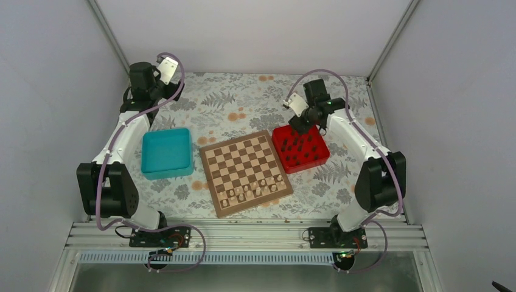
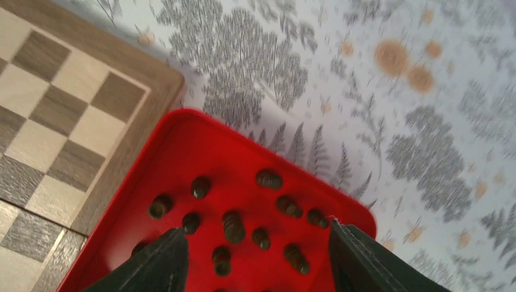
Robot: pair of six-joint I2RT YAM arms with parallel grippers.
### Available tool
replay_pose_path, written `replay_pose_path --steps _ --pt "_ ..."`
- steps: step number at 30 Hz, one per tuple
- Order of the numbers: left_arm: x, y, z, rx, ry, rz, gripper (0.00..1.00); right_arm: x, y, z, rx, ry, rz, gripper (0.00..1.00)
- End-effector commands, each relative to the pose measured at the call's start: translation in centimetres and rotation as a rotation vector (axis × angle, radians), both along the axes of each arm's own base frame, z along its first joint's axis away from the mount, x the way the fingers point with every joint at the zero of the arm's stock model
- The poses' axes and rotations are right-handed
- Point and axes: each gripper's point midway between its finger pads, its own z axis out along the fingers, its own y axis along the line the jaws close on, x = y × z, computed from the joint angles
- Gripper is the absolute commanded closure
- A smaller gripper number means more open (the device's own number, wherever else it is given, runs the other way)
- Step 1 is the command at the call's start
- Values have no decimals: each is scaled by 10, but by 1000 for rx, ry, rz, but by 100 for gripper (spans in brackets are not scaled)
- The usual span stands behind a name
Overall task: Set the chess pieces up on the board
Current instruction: Pick up the chess piece from the storage box.
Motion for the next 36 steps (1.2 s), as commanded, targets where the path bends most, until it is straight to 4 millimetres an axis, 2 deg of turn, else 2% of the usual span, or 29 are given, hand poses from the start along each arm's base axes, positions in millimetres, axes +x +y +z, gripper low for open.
replay_pose_path --steps 1,3,6,13,22,36 --pt "1 -4 -2 2 3 -22 0 -13 -8 -30 -17 99 -25 42" --pt "-1 -5 -6 2 12 -25 0 -14 -10 -40 -22 120 -35 42" --pt "-4 -6 -11 -3 22 -32 0 -19 -10 -67 -39 186 -37 43" --pt "-5 -11 -14 -28 27 -51 0 -17 -9 -93 -46 227 -40 44" --pt "-6 -12 -16 -31 30 -56 0 -12 -10 -104 -63 241 -58 48" --pt "-7 -15 -19 -34 37 -72 0 -7 -16 -120 -85 249 -87 69"
